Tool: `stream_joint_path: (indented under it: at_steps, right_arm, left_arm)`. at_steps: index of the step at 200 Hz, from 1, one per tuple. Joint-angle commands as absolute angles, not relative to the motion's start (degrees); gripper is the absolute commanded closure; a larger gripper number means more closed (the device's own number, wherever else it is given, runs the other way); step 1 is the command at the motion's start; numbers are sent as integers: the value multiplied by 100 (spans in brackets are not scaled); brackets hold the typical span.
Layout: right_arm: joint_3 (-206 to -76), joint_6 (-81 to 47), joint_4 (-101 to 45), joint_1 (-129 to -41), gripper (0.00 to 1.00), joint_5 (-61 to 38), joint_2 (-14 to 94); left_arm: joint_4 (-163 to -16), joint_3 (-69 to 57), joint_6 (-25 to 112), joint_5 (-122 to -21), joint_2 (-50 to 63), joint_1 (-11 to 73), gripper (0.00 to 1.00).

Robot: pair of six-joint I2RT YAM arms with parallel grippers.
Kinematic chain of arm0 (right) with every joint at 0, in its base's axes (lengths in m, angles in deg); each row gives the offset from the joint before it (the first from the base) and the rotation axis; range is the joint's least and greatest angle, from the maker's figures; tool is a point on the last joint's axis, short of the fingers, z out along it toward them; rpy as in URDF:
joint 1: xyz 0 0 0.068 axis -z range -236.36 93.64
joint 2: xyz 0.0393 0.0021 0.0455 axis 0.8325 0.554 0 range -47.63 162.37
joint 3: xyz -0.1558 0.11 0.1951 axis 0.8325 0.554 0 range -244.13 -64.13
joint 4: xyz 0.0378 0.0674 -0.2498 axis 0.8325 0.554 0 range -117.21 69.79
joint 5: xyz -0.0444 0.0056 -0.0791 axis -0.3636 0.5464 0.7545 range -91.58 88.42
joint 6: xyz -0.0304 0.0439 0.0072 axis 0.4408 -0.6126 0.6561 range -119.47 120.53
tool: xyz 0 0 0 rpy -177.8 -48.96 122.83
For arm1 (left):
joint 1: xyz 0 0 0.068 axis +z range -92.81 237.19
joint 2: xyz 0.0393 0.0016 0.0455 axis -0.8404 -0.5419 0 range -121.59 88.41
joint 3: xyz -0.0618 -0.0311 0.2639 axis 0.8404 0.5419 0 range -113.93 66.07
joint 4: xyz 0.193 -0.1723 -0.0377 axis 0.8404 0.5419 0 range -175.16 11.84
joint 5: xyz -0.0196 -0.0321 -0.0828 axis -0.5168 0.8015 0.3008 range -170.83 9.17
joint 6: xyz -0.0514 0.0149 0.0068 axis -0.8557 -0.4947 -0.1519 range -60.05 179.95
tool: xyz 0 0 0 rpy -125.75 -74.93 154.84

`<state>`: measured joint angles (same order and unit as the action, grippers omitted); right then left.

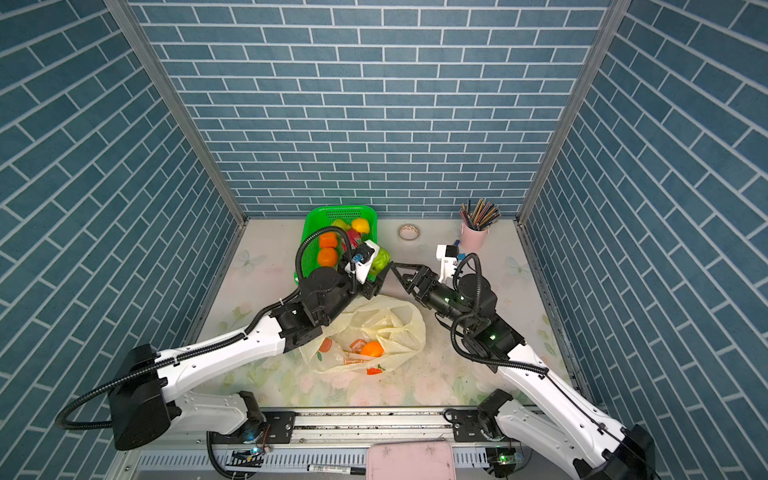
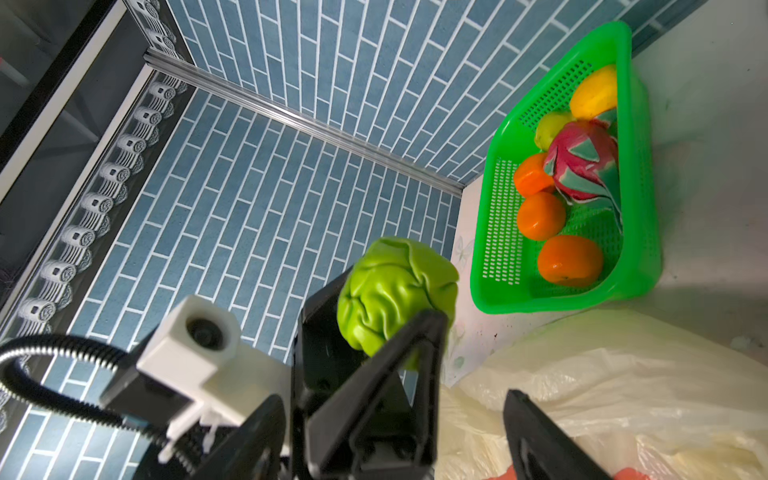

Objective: Untie the knot of the plastic bag and take out the fruit
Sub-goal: 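Carry the green fruit into the basket with the left gripper while the right withdraws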

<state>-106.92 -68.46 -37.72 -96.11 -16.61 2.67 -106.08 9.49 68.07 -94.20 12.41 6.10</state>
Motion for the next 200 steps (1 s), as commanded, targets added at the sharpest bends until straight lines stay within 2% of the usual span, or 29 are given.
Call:
stream_joint_path:
  at_steps: [1,44,88,156,200]
  right_arm:
    - [-10781,-6551,-3504,-9625,17,-1416,293]
    - [-10925,-6299,-3238,-9591,14,-1422,642]
    - [-11293,-5477,-2725,-9557,12,-1345,1172]
    - [-12588,-3117,-1438,-9385,12,-1144,2765]
    - [-13497,-1704,-505,-9353,14,-913,3522]
  left_arm:
    - [-9844,526,6304,-9006,1281,1092,50]
    - [-8569,-325,5984,-8466,765,1887,50]
    - [-7431,-1252,5755,-8244,61,2433,50]
    - [-6107,-2475,5265,-7697,-1239,3314,50]
    - [-5372,-2999,4839,-7761,-1816,3451,50]
